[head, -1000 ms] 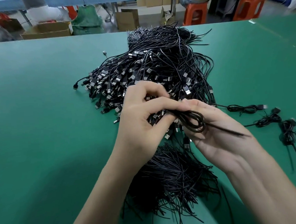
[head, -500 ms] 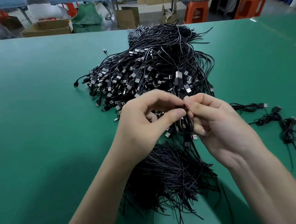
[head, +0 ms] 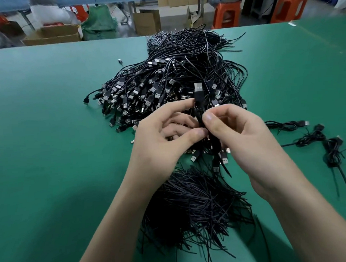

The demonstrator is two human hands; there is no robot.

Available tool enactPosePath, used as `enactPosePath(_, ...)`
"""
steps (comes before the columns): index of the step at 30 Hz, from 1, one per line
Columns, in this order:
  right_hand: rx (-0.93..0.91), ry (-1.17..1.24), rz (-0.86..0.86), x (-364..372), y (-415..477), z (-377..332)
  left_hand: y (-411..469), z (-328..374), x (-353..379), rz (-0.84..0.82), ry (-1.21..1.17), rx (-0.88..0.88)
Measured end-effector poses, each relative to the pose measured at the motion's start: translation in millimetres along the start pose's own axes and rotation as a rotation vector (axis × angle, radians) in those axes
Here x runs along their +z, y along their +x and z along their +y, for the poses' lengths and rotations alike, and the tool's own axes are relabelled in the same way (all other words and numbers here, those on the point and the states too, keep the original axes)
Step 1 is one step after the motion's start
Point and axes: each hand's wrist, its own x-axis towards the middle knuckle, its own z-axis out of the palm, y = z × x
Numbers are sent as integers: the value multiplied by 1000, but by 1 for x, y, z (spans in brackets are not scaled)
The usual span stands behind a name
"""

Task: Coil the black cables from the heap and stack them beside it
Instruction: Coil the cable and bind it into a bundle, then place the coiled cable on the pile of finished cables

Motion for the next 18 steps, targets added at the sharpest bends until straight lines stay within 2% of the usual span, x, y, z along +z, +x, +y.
enactPosePath(3, -6, -61, -40, -2, 2, 2, -3, -1, 10, -6, 37, -4)
enactPosePath(5, 0, -111, -11, -11, 8, 5, -4, -3, 13, -34, 177, 14)
enactPosePath(7, -12, -224, 92, -30, 18, 10, -4, -5, 11, -51, 345, -4)
enactPosePath(11, 15, -723, 406, -90, 37, 29, 7, -13, 1, -43, 506, -128)
enactPosePath(13, 74, -827, 502, -115, 42, 40, 18, -15, 1, -52, 660, -122)
enactPosePath(18, 253, -899, 526, -148, 46, 54, 60, -18, -10, 192, 958, 3)
